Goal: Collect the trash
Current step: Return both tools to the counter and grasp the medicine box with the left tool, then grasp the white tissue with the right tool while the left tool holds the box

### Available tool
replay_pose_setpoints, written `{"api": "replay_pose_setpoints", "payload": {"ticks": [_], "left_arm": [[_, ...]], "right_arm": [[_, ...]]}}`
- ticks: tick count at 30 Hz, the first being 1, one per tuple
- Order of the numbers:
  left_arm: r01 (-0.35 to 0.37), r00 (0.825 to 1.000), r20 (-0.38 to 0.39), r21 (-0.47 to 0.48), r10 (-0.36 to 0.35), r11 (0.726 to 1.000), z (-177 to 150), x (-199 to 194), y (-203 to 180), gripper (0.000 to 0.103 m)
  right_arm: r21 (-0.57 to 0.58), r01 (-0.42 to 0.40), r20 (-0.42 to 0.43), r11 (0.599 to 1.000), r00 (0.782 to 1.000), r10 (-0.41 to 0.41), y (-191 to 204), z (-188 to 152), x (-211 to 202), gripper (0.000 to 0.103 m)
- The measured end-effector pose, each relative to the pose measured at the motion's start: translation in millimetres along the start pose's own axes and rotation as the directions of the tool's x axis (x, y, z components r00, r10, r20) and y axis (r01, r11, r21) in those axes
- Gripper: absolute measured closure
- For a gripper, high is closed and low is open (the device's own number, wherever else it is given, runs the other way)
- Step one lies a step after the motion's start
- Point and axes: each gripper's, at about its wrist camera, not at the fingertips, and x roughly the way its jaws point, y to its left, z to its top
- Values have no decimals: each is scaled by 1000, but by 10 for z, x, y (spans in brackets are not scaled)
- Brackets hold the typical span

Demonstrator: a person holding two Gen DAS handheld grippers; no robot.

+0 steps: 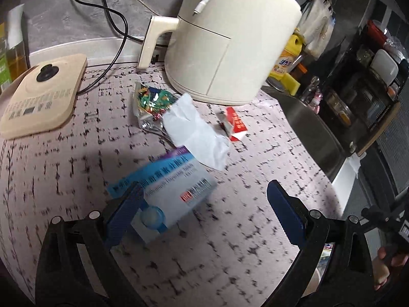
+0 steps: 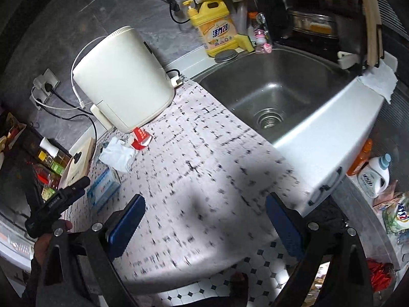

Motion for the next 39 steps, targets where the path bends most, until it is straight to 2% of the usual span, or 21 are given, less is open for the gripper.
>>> {"api": "replay_pose_setpoints", "payload": {"ticks": [4, 8, 14, 22, 24, 25, 27, 32, 39], "left_arm": [[-12, 1000, -21, 19, 12, 1000, 145, 158, 159, 7], [-12, 998, -57, 11, 12, 1000, 156, 327, 259, 7], [-32, 995, -92, 36, 35, 999, 10, 442, 215, 7], [-85, 991, -95, 96, 94, 992, -260, 340, 59, 7], [-128, 987, -85, 125, 139, 984, -322, 309, 19, 13], [-152, 983, -84, 143, 165, 978, -352, 304, 2, 29], [-187, 977, -75, 161, 200, 969, -402, 261, -14, 33], [-212, 976, -31, 117, 217, 970, -408, 42, 108, 34], [-235, 972, -10, -12, 235, 972, -430, -251, 550, 34]], "right_arm": [[1, 7, -18, 1000, 1000, -7, 139, 55, 174, 11], [-5, 27, -33, 1000, 999, -27, 182, 68, 249, 11], [-3, 47, -59, 999, 997, -48, 153, 40, 307, 11], [-34, 37, -88, 999, 995, -40, 155, -55, 273, 11], [-39, 33, -97, 999, 995, -36, 146, -79, 265, 11], [-40, 30, -100, 999, 994, -34, 144, -86, 266, 11], [-47, 21, -105, 999, 994, -26, 164, -96, 277, 11], [-100, -26, -125, 995, 992, 14, 370, -52, 417, 15], [-188, -111, -172, 976, 982, 79, 858, 31, 780, 28]]}}
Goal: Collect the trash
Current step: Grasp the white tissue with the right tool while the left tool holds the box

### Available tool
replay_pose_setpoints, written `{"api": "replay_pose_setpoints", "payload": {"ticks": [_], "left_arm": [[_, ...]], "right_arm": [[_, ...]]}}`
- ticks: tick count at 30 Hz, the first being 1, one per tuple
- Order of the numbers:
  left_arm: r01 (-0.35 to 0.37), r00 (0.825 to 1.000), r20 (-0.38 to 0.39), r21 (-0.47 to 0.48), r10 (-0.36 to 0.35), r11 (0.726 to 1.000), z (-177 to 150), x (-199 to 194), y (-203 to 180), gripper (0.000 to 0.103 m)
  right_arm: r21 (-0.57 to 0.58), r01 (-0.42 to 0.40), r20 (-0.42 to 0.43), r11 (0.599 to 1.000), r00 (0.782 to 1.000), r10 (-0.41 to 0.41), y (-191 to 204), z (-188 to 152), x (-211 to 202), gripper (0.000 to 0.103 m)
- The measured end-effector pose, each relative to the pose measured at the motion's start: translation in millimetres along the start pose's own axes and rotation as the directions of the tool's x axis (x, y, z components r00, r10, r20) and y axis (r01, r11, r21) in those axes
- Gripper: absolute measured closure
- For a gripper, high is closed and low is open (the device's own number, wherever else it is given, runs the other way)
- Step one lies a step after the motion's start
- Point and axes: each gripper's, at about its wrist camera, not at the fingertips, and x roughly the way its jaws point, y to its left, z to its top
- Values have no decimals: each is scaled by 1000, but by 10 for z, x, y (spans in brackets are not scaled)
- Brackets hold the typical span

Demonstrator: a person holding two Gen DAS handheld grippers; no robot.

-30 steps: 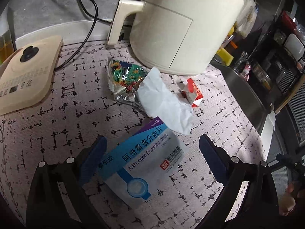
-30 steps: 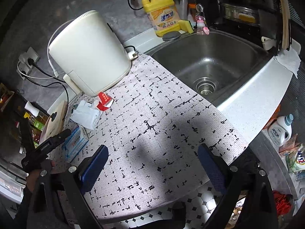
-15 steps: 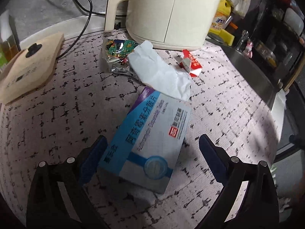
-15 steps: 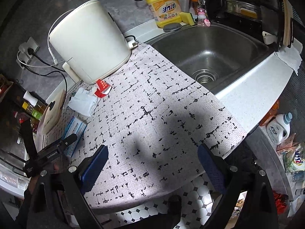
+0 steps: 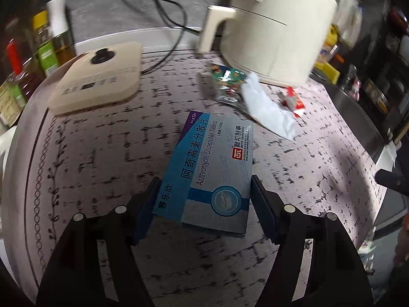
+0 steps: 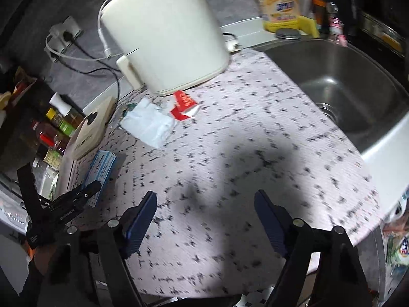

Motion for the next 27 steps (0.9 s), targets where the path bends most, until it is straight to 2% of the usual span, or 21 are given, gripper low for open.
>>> {"api": "replay_pose_setpoints", "payload": {"ticks": [5, 13, 19, 22, 24, 25, 26, 27], "left_arm": [[-26, 1000, 9, -82, 27, 996, -39, -112, 381, 34], [-73, 997, 2, -179, 75, 981, -184, -282, 802, 34], [-100, 994, 13, -248, 107, 964, -288, -395, 1054, 34], [-106, 993, 14, -275, 114, 956, -331, -440, 1118, 34], [-106, 993, 15, -275, 115, 955, -362, -461, 1132, 34], [-104, 994, 13, -279, 112, 955, -380, -460, 1136, 34], [-102, 994, 12, -284, 110, 953, -396, -464, 1135, 34], [-99, 994, 13, -292, 107, 951, -413, -474, 1130, 34]], "right_arm": [[-64, -40, -25, 997, 999, 38, 311, 191, 372, 37], [-127, -58, -38, 990, 998, 53, 713, 451, 905, 37], [-200, 13, -31, 980, 999, -19, 992, 564, 1232, 38], [-213, 54, -49, 975, 997, -66, 1066, 576, 1396, 43], [-263, 105, -26, 959, 993, -116, 1145, 550, 1419, 48], [-295, 137, -13, 946, 989, -148, 1186, 518, 1429, 58], [-315, 161, -3, 935, 985, -170, 1205, 498, 1426, 73], [-327, 167, 0, 930, 984, -177, 1210, 487, 1412, 83]]}}
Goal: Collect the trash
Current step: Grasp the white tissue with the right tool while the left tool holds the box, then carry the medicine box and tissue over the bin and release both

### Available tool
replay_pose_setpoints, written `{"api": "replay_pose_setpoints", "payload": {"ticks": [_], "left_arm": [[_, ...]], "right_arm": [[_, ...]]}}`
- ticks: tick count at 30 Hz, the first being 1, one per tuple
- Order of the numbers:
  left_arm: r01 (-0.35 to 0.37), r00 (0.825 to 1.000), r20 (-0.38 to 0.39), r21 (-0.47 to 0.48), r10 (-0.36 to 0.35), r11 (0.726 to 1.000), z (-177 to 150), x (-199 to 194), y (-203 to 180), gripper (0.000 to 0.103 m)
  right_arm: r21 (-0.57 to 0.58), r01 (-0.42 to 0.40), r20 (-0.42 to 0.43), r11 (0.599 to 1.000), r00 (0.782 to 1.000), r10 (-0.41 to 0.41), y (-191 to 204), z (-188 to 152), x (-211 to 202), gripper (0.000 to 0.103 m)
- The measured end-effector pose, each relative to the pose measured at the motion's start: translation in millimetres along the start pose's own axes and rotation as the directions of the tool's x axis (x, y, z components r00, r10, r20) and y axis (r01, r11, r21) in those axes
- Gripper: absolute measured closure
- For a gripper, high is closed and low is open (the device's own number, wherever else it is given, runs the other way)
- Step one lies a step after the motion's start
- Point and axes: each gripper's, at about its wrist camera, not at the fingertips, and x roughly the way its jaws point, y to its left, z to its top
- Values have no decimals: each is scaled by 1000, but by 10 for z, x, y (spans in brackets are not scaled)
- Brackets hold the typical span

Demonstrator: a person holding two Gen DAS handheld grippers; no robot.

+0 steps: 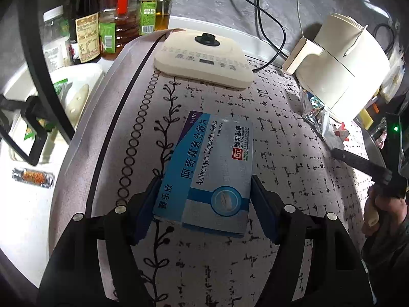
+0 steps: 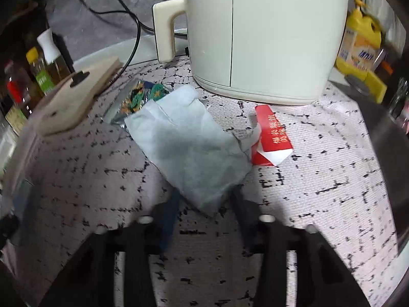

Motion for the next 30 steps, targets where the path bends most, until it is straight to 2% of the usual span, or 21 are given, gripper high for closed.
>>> {"api": "replay_pose_setpoints", "payload": {"ticks": [1, 2, 5, 7, 10, 14, 23, 30], "left_arm": [[4, 1000, 2, -3, -4, 1000, -17, -17, -10, 34], [9, 1000, 6, -2, -9, 1000, -26, -32, -26, 34], [26, 999, 20, 5, -26, 1000, -46, -84, -106, 34], [42, 999, 29, 16, -42, 999, -62, -130, -186, 34], [68, 997, 39, 33, -70, 997, -73, -186, -323, 34], [112, 992, 51, 64, -115, 992, -134, -250, -554, 34], [211, 977, 7, 151, -215, 966, -458, -394, -1234, 34], [295, 955, -59, 233, -290, 927, -788, -451, -1870, 34]], "right_arm": [[0, -24, -11, 1000, 1000, 24, -16, -17, -23, 94], [-1, -35, -23, 999, 999, 35, -34, -35, -43, 96], [9, -87, -37, 996, 995, 88, -113, -130, -149, 98], [28, -152, -25, 988, 988, 153, -183, -232, -290, 98], [37, -203, -3, 979, 979, 203, -240, -384, -554, 98], [56, -226, 31, 972, 974, 225, -357, -628, -898, 98], [184, -174, 40, 967, 985, 170, -1027, -1249, -1413, 98], [286, -117, 49, 951, 993, 108, -1628, -1837, -1830, 98]]}}
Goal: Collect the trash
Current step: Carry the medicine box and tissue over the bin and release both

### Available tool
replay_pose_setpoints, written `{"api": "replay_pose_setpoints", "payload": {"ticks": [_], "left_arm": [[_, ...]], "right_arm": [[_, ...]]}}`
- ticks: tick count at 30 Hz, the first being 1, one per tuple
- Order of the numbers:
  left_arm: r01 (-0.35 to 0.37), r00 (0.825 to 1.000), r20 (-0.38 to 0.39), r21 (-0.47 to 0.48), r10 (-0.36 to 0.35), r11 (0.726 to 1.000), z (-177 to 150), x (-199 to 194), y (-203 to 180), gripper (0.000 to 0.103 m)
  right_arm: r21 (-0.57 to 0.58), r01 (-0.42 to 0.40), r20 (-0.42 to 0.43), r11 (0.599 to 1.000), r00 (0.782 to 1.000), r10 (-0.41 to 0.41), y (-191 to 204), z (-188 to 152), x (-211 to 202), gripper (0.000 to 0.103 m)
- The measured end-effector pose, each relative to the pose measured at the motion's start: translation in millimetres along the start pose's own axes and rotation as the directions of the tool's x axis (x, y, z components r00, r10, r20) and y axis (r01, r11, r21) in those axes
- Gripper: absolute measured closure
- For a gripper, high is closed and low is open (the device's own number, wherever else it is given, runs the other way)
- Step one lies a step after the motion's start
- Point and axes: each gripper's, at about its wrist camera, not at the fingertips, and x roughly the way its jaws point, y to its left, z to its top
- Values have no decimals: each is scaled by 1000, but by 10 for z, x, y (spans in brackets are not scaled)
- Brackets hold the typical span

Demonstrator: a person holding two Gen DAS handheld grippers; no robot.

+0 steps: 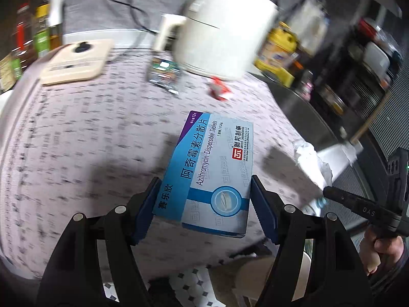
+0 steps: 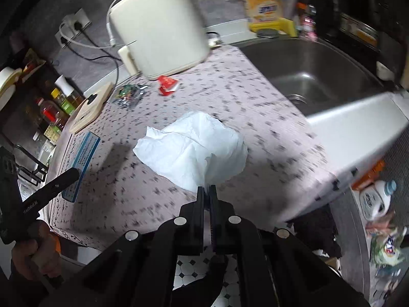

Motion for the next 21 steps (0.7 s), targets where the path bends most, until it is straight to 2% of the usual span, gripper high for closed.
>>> {"api": "replay_pose_setpoints", "payload": {"ticks": [10, 21], "left_arm": [[143, 987, -95, 166, -128, 976, -354, 191, -1078, 34], [233, 961, -206, 255, -183, 938, -940, 263, -1754, 34]], "right_arm": [[149, 74, 3, 986, 997, -75, -863, -703, -557, 98], [279, 158, -68, 947, 987, -145, -1612, -1563, -864, 98]]}}
